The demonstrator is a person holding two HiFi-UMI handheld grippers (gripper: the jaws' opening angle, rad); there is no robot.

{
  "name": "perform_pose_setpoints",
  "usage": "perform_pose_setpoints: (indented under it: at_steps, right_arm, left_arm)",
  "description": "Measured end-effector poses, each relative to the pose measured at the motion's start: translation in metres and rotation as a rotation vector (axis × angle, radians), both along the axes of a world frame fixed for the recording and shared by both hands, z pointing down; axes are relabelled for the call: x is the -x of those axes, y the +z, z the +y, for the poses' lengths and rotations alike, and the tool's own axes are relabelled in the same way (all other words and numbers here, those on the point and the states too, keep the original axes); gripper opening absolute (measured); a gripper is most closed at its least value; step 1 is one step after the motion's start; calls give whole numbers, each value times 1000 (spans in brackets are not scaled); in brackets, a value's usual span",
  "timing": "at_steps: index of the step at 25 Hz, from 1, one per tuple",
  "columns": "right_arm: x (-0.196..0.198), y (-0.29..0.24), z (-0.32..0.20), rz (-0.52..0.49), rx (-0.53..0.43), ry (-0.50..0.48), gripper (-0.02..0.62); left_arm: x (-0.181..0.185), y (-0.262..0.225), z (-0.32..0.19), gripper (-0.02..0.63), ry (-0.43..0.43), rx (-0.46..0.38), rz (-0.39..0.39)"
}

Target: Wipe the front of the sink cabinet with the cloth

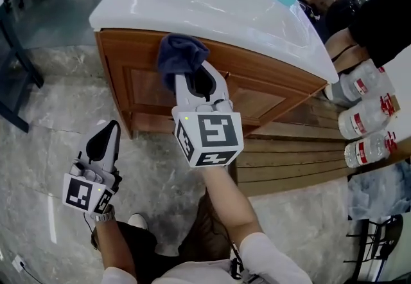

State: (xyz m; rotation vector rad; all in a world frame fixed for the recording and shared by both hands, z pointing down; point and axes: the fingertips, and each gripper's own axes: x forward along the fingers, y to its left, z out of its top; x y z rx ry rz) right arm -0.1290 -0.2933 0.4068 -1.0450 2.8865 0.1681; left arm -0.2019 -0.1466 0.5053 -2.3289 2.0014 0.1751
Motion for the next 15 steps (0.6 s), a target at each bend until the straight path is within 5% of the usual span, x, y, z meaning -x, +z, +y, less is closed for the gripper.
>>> perform_pose_setpoints:
  at_steps: [15]
  right_arm:
    - [-124,4,-48,35,-35,239,62]
  left_arm:
    - [-1,2,-6,-3,21,8,21]
